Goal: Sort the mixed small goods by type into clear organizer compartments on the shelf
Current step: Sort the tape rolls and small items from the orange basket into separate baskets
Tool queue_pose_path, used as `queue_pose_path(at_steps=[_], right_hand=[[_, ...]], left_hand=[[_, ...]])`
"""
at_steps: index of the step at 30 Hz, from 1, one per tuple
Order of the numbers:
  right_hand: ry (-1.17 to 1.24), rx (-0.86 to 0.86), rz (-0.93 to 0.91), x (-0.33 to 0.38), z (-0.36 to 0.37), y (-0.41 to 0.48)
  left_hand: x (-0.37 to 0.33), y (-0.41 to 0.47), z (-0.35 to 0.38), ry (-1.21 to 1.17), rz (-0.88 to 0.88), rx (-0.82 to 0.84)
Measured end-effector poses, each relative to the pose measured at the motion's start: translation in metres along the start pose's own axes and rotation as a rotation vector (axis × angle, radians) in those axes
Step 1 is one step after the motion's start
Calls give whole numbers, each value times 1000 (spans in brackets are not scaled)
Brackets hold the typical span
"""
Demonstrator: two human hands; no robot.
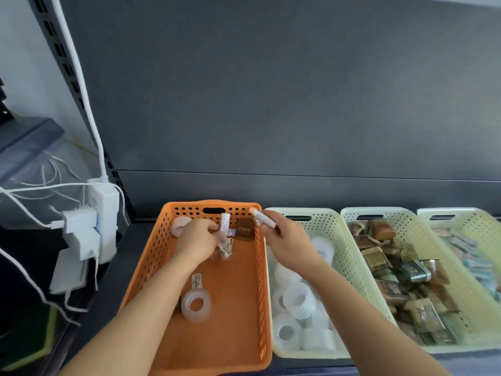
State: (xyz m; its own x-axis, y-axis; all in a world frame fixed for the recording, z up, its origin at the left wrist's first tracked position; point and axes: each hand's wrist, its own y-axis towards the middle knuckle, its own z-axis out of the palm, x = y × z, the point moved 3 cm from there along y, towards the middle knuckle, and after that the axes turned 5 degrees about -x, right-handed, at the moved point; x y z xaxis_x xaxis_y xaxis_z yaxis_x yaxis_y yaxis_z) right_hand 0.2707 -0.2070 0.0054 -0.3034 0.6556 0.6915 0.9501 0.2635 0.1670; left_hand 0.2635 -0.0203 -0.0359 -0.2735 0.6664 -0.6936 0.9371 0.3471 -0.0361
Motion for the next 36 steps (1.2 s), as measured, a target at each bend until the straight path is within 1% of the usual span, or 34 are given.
queue_pose_path(at_steps=[2, 4, 7, 11, 17, 19, 24, 25, 27, 29, 30, 32, 34, 36], right_hand=[[138, -1, 58, -10, -14, -5], [254, -15, 105, -23, -29, -11], [308, -83, 162, -47, -60, -20], [306, -173, 187, -93, -112, -39], [147, -225, 164, -177, -207, -73], [91, -237, 185, -206, -236, -85], [-134, -246, 208, -267, -288, -108], [-187, -241, 212, -277, -295, -112], [-284, -177, 217, -293, -304, -119], [-389, -31, 227, -307, -305, -126], [-434, 45, 241, -312, -304, -129], [-473, 136, 249, -321, -302, -132], [-494, 153, 227, -325, -302, -132], [-510, 128, 196, -328, -300, -129]], left_hand=[[-20, -8, 1, -177, 57, -49], [-48, -18, 8, -306, 125, -29], [-95, -34, 26, -396, 199, 11], [-154, -57, 69, -415, 255, 56], [-243, -101, 164, -432, 300, 132], [-273, -114, 197, -412, 334, 153], [-338, -147, 258, -256, 482, 161], [-349, -153, 268, -181, 542, 144], [-363, -165, 286, 58, 682, 94], [-367, -177, 303, 291, 795, 64], [-366, -181, 310, 394, 822, 85], [-362, -184, 320, 590, 798, 210], [-357, -186, 323, 736, 752, 346], [-356, -186, 322, 784, 722, 415]])
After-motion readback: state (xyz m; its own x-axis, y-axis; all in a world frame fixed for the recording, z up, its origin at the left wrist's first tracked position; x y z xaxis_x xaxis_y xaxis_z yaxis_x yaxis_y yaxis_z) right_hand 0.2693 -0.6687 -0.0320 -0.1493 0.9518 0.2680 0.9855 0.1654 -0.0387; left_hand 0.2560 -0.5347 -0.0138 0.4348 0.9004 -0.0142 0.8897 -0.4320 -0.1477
